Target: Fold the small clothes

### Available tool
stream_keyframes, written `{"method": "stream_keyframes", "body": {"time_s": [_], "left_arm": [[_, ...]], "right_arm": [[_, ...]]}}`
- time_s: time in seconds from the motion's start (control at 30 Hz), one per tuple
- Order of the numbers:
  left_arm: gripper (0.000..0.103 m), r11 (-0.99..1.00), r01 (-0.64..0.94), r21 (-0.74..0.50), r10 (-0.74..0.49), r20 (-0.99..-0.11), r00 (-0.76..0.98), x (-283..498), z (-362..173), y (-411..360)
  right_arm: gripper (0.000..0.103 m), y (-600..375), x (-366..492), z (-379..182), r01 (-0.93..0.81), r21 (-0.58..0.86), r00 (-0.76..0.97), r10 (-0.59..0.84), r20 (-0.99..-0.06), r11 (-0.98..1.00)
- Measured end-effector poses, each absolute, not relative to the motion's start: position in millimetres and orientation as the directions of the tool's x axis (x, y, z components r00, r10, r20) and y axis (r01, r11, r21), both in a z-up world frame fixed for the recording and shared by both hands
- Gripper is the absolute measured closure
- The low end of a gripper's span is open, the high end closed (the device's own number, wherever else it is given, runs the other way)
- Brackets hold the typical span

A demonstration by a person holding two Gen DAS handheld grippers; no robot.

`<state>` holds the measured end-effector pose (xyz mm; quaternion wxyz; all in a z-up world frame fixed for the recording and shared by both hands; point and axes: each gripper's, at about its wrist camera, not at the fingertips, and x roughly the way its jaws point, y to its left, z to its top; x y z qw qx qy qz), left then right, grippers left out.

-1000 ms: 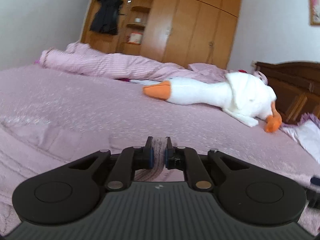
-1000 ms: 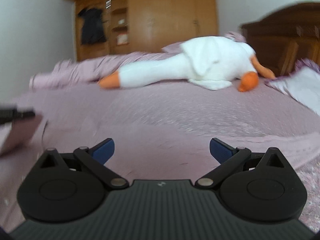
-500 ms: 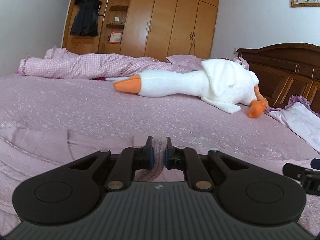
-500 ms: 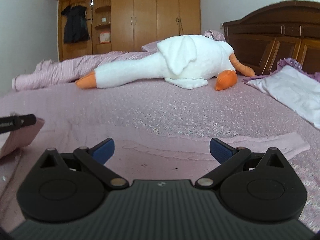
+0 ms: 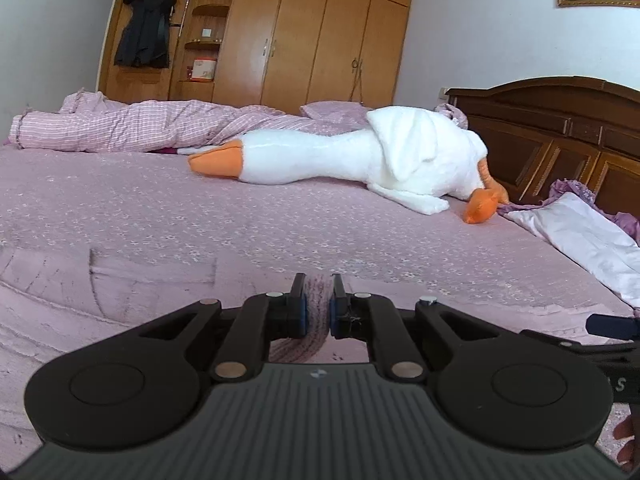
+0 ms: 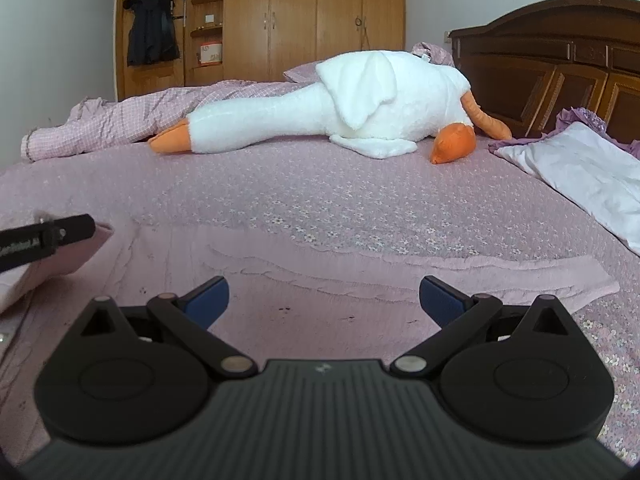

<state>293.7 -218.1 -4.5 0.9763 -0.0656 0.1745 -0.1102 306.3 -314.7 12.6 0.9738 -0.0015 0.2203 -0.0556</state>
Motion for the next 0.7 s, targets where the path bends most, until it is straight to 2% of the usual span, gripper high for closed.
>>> {"method": "stream_keyframes", "body": {"time_s": [0.4,0.57,0.7], "left_arm": [[0.092,0.962,0.205,-0.182,-0.258,-0.354,0.899,304,-26,-235],[0.092,0.957,0.218,-0.19,-0.275,-0.372,0.886,306,-31,-239],[0.09,0.95,0.247,-0.193,-0.302,-0.35,0.887,299,-27,-241]], "right_arm": [[0.0,-330,306,18,0.153,0.03,0.91,-0.129,-0.395,0.988],[0.0,-330,308,16,0.146,0.022,0.903,-0.124,-0.411,0.989],[0.0,-327,309,15,0.141,0.019,0.9,-0.12,-0.42,0.99]]}}
